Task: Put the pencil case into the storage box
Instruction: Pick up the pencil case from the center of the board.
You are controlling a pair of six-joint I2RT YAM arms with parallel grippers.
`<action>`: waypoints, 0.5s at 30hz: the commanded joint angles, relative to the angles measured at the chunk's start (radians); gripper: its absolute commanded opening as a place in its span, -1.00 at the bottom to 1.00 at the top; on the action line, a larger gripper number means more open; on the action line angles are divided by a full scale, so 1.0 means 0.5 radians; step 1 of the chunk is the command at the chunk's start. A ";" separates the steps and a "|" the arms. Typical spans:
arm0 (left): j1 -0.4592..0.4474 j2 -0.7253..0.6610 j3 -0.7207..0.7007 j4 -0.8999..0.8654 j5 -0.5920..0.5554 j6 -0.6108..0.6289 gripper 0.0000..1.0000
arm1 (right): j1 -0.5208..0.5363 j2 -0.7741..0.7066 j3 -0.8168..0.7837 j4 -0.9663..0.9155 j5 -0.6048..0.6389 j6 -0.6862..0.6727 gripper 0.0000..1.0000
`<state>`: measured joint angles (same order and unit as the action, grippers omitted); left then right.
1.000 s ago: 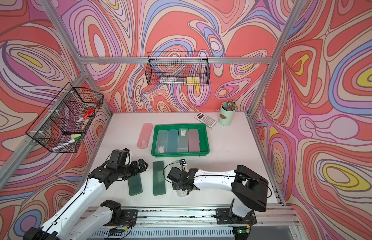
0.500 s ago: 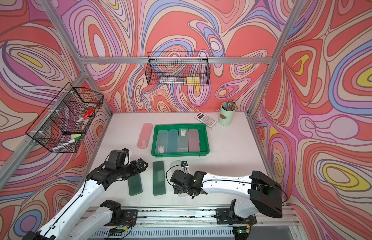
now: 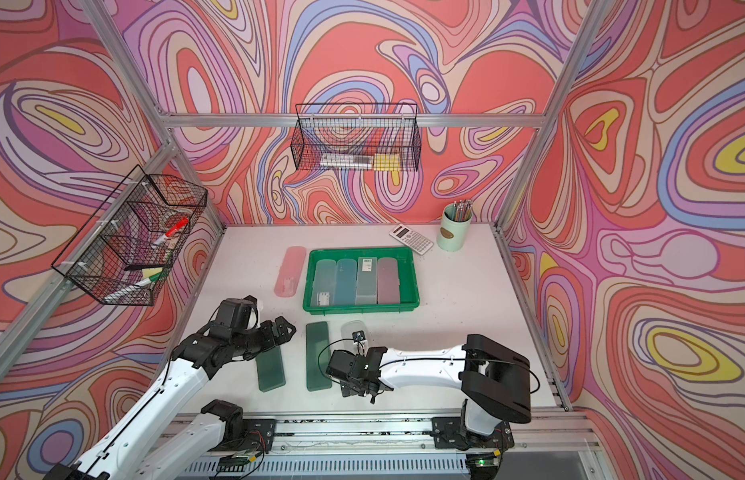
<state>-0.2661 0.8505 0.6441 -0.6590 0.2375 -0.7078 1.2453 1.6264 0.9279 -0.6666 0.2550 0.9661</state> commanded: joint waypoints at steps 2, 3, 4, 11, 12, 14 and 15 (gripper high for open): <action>-0.002 -0.045 0.050 -0.097 -0.146 -0.004 0.98 | 0.022 0.094 0.045 -0.069 0.045 0.046 0.91; -0.003 -0.062 0.026 -0.082 -0.179 -0.021 0.99 | 0.024 0.116 0.039 -0.059 0.047 0.063 0.90; -0.003 -0.071 0.006 -0.073 -0.193 -0.039 0.99 | 0.024 0.129 0.034 -0.049 0.041 0.071 0.89; -0.004 -0.087 0.015 -0.140 -0.289 -0.070 0.99 | 0.033 0.152 0.004 -0.021 0.069 0.130 0.75; -0.004 -0.082 0.021 -0.161 -0.299 -0.062 0.99 | 0.031 0.157 0.004 -0.016 0.073 0.129 0.70; -0.005 -0.090 0.037 -0.188 -0.292 -0.054 0.99 | 0.033 0.165 0.009 -0.023 0.087 0.133 0.62; -0.004 -0.107 0.046 -0.192 -0.278 -0.045 0.99 | 0.035 0.162 0.009 -0.029 0.096 0.132 0.56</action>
<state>-0.2661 0.8124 0.6460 -0.6979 0.1223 -0.7338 1.2545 1.6852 0.9386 -0.6628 0.2691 1.0168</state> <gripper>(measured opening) 0.993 0.800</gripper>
